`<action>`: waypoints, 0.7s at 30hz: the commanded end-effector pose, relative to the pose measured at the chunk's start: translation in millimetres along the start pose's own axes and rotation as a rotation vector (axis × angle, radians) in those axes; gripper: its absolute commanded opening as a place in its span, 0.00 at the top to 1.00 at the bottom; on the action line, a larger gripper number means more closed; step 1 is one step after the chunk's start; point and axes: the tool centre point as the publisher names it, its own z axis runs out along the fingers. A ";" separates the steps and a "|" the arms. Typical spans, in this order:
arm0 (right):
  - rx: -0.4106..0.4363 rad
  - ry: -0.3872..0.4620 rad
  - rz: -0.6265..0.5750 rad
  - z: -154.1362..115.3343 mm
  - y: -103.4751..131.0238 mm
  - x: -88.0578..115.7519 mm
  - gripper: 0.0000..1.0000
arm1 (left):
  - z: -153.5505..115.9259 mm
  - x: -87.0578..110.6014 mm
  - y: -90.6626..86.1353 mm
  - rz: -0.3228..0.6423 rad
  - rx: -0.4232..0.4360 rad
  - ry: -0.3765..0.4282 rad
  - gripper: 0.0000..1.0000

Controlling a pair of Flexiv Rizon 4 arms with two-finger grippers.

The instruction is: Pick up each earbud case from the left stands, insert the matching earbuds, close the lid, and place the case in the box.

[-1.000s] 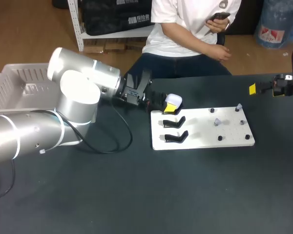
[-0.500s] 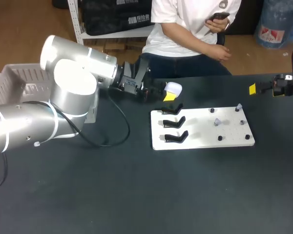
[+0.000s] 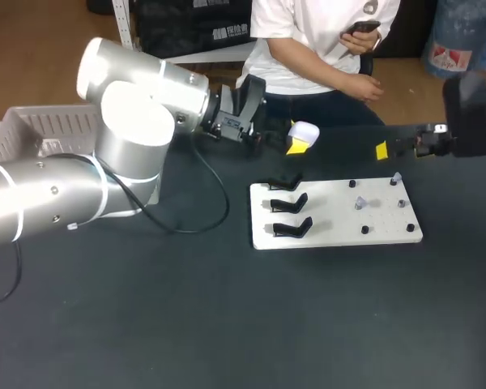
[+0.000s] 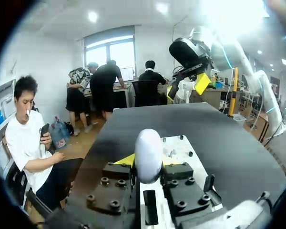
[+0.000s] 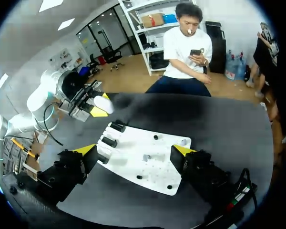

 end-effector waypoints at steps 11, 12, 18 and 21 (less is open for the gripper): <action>-0.084 0.079 -0.029 42.4 24.2 -5.0 0.00 | 32.0 -34.4 -25.0 0.108 0.087 0.001 1.00; -0.083 0.080 -0.029 44.1 23.9 -5.3 0.00 | 34.0 -35.6 -27.3 0.113 0.094 0.002 1.00; -0.084 0.082 -0.026 49.2 22.1 -7.4 0.00 | 38.6 -39.7 -40.6 0.131 0.116 -0.003 1.00; -0.080 0.080 -0.023 49.7 20.7 -8.6 0.00 | 40.6 -40.6 -44.7 0.134 0.122 -0.005 1.00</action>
